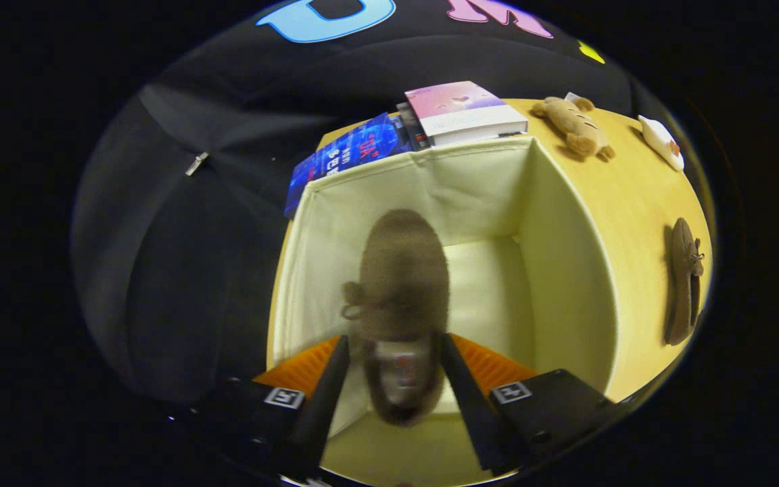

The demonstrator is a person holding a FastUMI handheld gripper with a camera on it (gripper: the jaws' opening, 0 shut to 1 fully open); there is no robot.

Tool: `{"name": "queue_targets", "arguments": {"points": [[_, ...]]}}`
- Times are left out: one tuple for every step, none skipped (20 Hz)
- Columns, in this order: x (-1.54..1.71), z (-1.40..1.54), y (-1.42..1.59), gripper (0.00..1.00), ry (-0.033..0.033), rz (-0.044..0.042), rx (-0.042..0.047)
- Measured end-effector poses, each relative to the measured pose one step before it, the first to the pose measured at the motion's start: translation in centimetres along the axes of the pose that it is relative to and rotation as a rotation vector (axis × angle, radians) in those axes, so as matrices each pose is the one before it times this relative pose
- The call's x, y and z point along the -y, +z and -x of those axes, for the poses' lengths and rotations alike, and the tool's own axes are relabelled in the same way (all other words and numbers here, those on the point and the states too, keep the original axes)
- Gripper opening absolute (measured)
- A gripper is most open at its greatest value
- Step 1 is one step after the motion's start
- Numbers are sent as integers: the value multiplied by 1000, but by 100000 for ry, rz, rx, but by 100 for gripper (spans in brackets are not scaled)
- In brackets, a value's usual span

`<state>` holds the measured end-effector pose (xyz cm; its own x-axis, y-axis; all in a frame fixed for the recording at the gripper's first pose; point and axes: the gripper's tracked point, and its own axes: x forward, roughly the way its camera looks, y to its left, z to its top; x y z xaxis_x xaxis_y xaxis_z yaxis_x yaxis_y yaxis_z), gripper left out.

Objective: Open the storage box then place both shoes into the box .Put the left shoe in first, then the right shoe, with the right side of both shoes facing outward in a uniform manner.

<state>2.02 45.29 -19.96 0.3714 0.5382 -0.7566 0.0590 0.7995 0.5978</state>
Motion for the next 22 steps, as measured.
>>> {"name": "queue_targets", "arguments": {"points": [[-444, 316, -10, 94, 1589, 976, -404], [-264, 374, 218, 97, 1013, 1596, 503], [-82, 369, 362, 96, 642, 1673, 1269], [-190, 704, 332, 97, 772, 1397, 1560], [-253, 727, 363, 97, 1534, 921, 1636], [-196, 855, 470, 96, 1499, 954, 1787], [24, 923, 553, 96, 1303, 1399, 1811], [66, 1132, 647, 97, 1179, 1709, 2345], [256, 1109, 800, 96, 1064, 1748, 2712], [311, 1131, 797, 96, 1209, 1553, 2710], [489, 1214, 932, 96, 1064, 1304, 2838], [768, 1389, 879, 96, 309, 1585, 2838], [1151, 1355, 996, 96, -321, 1767, 3277], [1354, 1294, 1007, 96, -753, 2140, 3242], [1792, 1388, 792, 96, -1915, 2385, 3038], [2080, 1376, 657, 96, -2411, 2232, 2743], [2217, 1248, 449, 97, -3017, 1725, 2318], [2413, 1174, 88, 97, -3331, 1197, 1595], [2568, 1214, 18, 96, -3772, 606, 1365], [2393, 1234, -939, 97, -4090, 357, 454], [2849, 680, -570, 97, -3866, 74, -424], [2815, 630, -817, 96, -4077, -199, -741]]}}
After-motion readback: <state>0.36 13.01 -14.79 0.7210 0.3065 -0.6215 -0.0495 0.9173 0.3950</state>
